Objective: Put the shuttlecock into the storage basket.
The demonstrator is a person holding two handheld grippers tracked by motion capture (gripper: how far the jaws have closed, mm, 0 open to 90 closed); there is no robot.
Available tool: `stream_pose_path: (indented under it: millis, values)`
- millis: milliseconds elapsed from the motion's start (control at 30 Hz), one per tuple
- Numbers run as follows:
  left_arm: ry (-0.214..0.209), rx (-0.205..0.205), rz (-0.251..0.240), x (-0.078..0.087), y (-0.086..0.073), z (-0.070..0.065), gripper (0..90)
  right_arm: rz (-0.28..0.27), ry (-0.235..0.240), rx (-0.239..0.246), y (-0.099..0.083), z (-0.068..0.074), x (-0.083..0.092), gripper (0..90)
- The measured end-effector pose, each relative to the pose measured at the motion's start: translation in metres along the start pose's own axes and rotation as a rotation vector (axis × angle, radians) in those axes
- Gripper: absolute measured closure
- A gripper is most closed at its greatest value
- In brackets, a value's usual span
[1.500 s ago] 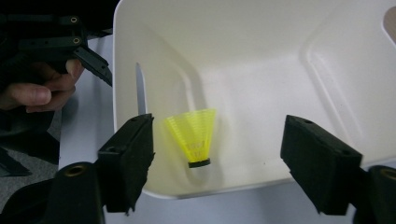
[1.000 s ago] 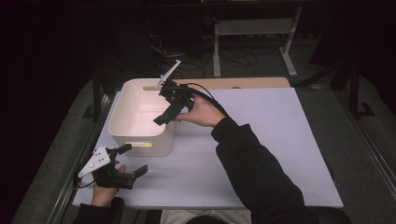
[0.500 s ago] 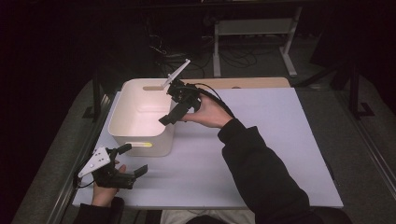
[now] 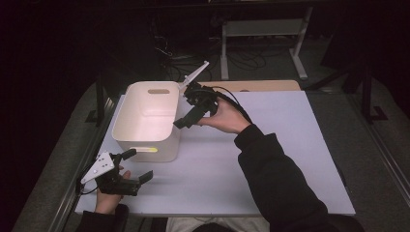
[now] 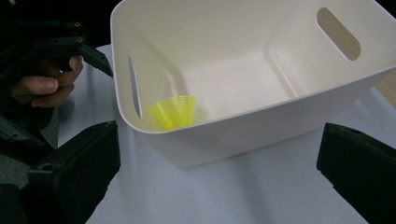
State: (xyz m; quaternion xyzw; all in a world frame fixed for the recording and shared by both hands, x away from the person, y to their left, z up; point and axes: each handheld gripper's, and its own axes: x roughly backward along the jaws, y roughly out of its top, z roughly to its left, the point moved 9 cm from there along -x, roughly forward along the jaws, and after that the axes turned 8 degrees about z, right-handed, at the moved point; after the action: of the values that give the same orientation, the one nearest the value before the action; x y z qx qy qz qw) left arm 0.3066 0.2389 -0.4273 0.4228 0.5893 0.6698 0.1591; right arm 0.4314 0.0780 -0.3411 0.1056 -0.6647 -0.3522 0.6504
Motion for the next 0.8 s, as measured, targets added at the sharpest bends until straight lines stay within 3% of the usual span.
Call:
stream_pose_path:
  millis: [800]
  values:
    - [0.001,0.004,-0.002,0.000,0.000,0.000,0.0,-0.023,-0.038,-0.039,-0.033,-0.017,0.016,0.0]
